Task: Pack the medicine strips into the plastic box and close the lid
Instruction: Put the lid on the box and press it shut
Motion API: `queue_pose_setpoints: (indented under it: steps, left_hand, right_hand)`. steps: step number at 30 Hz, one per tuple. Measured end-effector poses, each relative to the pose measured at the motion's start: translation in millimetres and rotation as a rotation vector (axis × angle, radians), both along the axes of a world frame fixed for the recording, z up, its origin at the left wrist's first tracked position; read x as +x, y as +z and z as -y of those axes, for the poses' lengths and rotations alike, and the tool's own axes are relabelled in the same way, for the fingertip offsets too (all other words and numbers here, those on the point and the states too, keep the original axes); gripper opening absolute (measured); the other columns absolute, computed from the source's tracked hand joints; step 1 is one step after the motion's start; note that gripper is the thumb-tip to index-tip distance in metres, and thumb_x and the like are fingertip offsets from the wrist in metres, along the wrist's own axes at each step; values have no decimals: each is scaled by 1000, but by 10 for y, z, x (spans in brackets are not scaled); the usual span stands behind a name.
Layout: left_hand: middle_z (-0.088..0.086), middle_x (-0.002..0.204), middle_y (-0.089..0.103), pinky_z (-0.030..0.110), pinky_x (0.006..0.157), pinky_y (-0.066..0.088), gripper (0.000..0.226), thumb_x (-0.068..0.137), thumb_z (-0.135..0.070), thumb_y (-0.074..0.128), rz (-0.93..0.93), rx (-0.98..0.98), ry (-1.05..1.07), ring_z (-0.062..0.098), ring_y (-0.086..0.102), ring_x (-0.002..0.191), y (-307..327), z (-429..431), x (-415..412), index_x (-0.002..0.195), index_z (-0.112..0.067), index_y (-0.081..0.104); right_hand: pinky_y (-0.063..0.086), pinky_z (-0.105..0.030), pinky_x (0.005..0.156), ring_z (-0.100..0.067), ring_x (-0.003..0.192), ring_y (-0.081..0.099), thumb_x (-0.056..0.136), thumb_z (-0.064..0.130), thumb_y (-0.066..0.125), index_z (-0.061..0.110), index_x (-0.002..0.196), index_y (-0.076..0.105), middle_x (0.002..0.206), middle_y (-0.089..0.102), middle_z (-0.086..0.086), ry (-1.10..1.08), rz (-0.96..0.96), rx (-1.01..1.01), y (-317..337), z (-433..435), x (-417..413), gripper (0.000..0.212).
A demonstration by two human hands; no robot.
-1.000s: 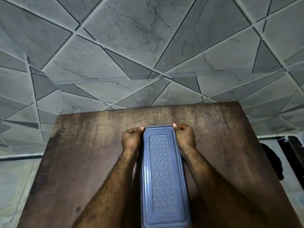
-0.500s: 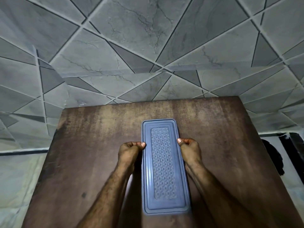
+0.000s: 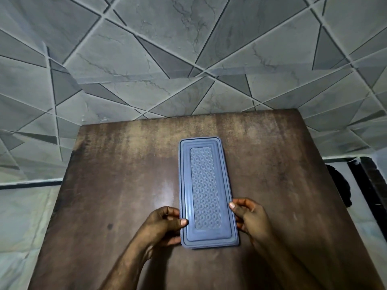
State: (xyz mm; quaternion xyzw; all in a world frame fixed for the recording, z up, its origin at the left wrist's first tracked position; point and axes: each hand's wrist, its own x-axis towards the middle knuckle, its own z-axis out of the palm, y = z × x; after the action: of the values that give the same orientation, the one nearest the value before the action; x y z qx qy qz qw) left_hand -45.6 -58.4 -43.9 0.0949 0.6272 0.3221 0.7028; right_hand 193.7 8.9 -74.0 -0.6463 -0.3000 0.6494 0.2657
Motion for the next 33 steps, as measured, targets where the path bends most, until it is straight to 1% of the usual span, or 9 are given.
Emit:
queue_pose_setpoints:
  steps: [2,4,6,9,17,25,28,30,33]
  left_hand:
    - [13,86,63,39,62,58,36,71,6,78,0,-16,-67,21,69,70,9,97,-6,99,-3,58]
    - [12,85,59,41,63,58,43,66,9,80,1,-25,-126,27,68,76,2,160,-10,100,-3,56]
    - [13,86,55,42,65,59,47,64,14,79,3,-22,-143,30,67,82,-14,187,1,101,-3,55]
    - [15,89,56,37,64,59,45,65,16,77,-35,-9,-119,29,66,81,-65,208,21,99,-2,56]
    - [17,88,61,30,58,57,32,72,15,72,-59,-12,-66,24,68,73,-141,225,77,93,-3,55]
    - [13,80,66,37,65,60,43,61,13,81,-71,28,-97,26,68,74,-84,229,55,93,-4,57]
    - [12,75,66,35,68,59,54,51,4,87,-106,87,-128,25,67,70,-54,227,25,95,-1,57]
    - [11,76,66,31,63,58,48,58,-1,88,-141,117,-140,21,66,69,-44,225,15,96,-1,58]
    - [9,84,65,37,73,54,48,62,-19,89,-278,170,-158,20,63,74,-47,192,11,99,-7,60]
  right_hand:
    - [53,-41,73,-17,69,62,85,13,71,12,91,66,79,69,-5,18,-13,-45,14,108,43,8]
    - [55,-36,66,-17,67,62,84,10,71,9,95,61,80,66,-7,55,-67,-111,72,160,81,14]
    - [54,-28,58,-17,70,63,81,5,72,12,101,56,84,62,-7,179,-82,-181,135,174,143,27]
    - [55,-31,62,-17,76,64,76,-2,74,13,105,51,85,59,-7,344,-54,-233,159,201,227,40]
    - [55,-30,52,-20,67,61,77,-8,72,6,96,51,79,55,-12,233,-19,-212,84,264,192,31]
    - [56,-31,57,-16,67,62,73,-5,76,8,96,55,76,56,-7,171,-56,-175,145,337,205,34]
    - [54,-29,58,-17,70,61,73,2,79,10,94,57,79,59,-8,160,-32,-139,169,358,186,31]
    - [54,-28,59,-14,66,61,76,9,78,11,92,57,75,62,-5,148,-9,-104,168,360,155,26]
    - [56,-33,63,-16,65,62,83,15,74,10,91,59,78,67,-7,135,71,-18,177,315,91,18]
